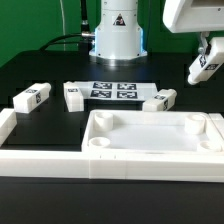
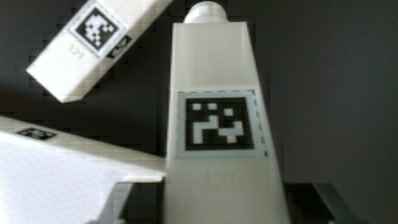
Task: Assemble desk
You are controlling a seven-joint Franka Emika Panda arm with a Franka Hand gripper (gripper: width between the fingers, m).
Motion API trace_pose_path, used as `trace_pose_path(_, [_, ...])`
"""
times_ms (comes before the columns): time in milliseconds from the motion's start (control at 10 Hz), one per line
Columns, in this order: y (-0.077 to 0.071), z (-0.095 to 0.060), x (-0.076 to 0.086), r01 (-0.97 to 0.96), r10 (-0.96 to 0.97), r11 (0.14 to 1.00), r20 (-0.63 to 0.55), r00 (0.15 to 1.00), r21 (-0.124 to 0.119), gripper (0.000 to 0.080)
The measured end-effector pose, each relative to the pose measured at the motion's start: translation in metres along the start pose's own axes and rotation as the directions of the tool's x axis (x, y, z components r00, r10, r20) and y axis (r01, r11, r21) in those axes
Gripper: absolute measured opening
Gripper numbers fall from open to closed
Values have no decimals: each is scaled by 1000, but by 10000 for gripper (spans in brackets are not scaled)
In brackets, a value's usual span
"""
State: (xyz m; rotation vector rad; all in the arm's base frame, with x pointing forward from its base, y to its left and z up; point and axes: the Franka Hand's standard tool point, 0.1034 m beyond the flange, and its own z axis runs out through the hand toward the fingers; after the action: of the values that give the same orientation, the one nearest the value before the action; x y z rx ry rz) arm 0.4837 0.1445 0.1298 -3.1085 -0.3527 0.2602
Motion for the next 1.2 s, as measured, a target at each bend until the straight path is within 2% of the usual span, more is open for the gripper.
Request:
trace_pose_path(200, [11, -29, 15, 6, -7, 1000, -109, 994, -3, 290])
trace_pose_path(300, [12, -33, 21, 6, -6, 1000, -147, 989, -3, 290])
trace_pose_path(400, [10, -32, 27, 8, -8, 1000, -237, 972, 0, 290])
trace_pose_path(600, [10, -30, 26, 9, -8, 1000, -325, 946, 2, 290])
trace_pose_path(700, [12, -33, 31, 31, -29, 1000, -396, 918, -2, 290])
trace_pose_path(800, [20, -34, 36, 53, -52, 999, -419, 906, -9, 290])
trace_pose_path(1000, [31, -43, 56, 67, -68, 998, -433, 899, -18, 290])
trace_pose_path(1100, [37, -50, 67, 64, -64, 998, -409, 910, -14, 290])
trace_pose_path(1200, [35, -57, 76, 52, -50, 999, -409, 911, -6, 290])
